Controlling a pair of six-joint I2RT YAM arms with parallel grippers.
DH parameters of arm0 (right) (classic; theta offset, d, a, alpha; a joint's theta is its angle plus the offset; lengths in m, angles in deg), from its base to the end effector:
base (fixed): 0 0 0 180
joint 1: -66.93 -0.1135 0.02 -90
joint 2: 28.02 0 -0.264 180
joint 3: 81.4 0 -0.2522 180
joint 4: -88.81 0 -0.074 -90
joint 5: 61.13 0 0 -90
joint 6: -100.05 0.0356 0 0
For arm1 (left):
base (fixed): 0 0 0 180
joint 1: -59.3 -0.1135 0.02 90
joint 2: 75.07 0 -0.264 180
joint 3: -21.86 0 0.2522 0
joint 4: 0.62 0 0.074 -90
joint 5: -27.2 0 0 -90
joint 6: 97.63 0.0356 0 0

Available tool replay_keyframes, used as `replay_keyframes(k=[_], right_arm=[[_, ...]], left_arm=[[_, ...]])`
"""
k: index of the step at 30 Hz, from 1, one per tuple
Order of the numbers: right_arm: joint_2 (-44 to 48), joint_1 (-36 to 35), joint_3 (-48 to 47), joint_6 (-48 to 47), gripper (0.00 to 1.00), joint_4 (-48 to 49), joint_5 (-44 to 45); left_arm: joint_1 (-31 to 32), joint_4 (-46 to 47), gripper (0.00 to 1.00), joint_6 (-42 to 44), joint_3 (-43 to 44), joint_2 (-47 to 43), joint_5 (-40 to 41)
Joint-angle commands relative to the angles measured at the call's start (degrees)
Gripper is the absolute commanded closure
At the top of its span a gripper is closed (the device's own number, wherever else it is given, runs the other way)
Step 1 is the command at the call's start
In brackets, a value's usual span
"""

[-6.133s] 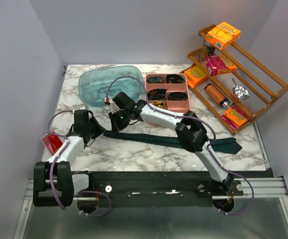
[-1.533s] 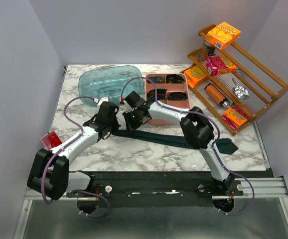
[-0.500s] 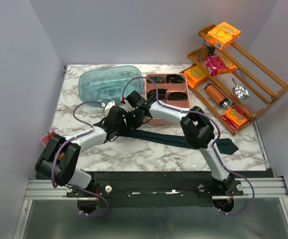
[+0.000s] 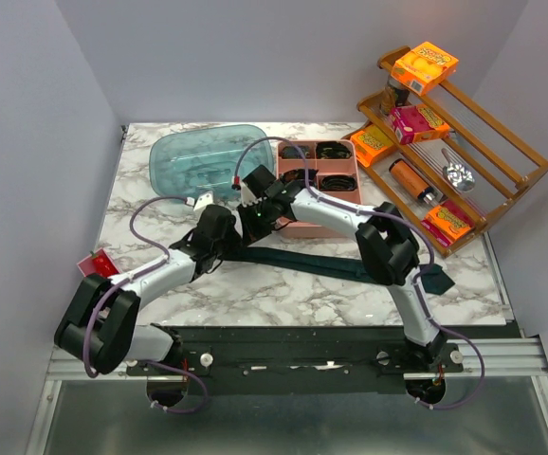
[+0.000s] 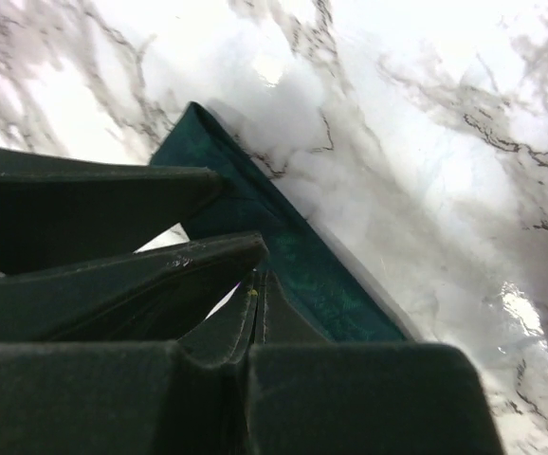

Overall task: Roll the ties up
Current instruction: Roll the tie at the center of the board.

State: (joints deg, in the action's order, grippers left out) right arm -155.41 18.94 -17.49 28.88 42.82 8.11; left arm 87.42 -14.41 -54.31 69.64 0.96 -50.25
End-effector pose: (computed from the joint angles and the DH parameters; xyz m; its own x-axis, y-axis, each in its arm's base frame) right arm 0.3156 0.3693 0.1836 -0.7986 -0.4357 -0.4152 -0.5972 0.6594 0.4567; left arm 0.2322 -0.1153 0.1775 -0.6364 -0.4651 -0.6154 -0.2117 0.8724 -0.4405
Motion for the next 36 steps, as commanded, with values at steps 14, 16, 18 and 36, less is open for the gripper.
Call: replay_keyframes(k=[14,16,18,36], right_arm=[[-1.8,-0.3,-6.5,-0.2,0.96,3.6,-6.8],[-2.8,-0.6,-6.8,-0.1,0.96,3.6,-6.8],[-4.3,-0.8,-7.1,0.1,0.96,3.6,-6.7],[-2.9,-0.9,2.1,-1.1,0.96,3.8,1.1]], left_arm=[[-9.8,-7.2,0.32,-1.3,-2.7,-12.0,-2.2],[-11.3,-6.5,0.32,-1.2,-3.9,-12.1,-3.4],[-12.6,-5.2,0.32,-1.3,-4.5,-12.1,-5.3],[-13.4,9.5,0.36,-2.8,-12.4,-5.9,-12.6]])
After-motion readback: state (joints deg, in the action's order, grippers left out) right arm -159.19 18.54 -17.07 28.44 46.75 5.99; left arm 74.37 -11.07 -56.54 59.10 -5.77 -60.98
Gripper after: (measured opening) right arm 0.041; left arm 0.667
